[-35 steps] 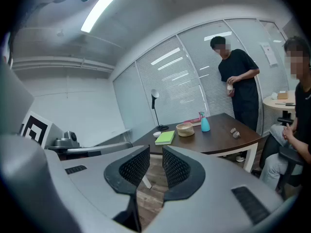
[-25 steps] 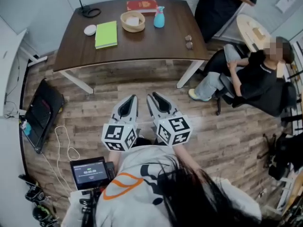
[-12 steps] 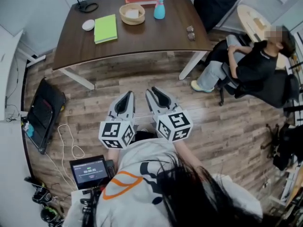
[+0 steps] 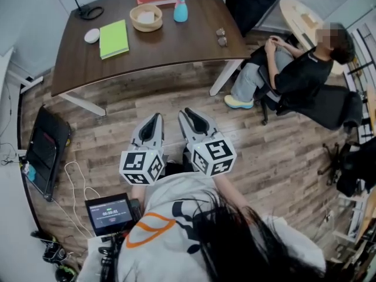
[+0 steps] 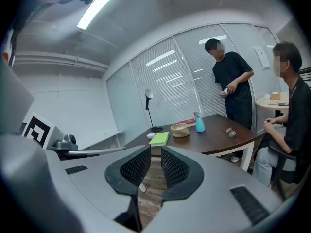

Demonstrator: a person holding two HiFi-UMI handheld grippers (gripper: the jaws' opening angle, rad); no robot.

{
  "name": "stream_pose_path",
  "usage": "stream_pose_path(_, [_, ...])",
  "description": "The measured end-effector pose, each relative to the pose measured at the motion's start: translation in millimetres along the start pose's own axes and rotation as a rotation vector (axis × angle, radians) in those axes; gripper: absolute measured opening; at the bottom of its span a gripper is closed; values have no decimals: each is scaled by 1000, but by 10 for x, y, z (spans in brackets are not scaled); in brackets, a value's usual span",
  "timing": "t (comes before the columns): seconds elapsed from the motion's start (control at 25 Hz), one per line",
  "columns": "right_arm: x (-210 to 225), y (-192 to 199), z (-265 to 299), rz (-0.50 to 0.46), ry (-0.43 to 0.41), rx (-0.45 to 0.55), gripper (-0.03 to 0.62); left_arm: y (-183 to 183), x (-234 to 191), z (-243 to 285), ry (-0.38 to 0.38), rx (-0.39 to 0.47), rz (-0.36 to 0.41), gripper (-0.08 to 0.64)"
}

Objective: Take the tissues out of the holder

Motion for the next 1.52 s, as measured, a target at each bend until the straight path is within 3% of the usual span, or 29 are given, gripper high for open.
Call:
stream_pose_path(0.24, [341,-88,277,-1,-16,-4,69,-117,-18,383,-21,5,0,0])
stream_pose_path(0.48, [925,-266,832,-12,-69,4,37,-274,-145,1117,-71,22,-4,0])
stream_pose_path(0.76, [1160,-613,931,-30,-91,12,18,-534,17,1347,-82,39,-8,0])
stream_pose_path(0.96, [1573,-613,1280,-22,-134,-11,18,-577,-4,1880,-110,34,-3,0])
stream_pose_path(1.52, [2094,-587,1771,-1,-209,-46,18,-646,-71,2499,-179,42,-4,0])
Point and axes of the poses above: the fingertips, and each gripper's own axes: z forward along the fingers, x to its right, y out of its underside, the point moved 5 cm from there along -z, backward along the fingers, and after that the axes turned 9 degrees about -z, right-handed, at the moved point
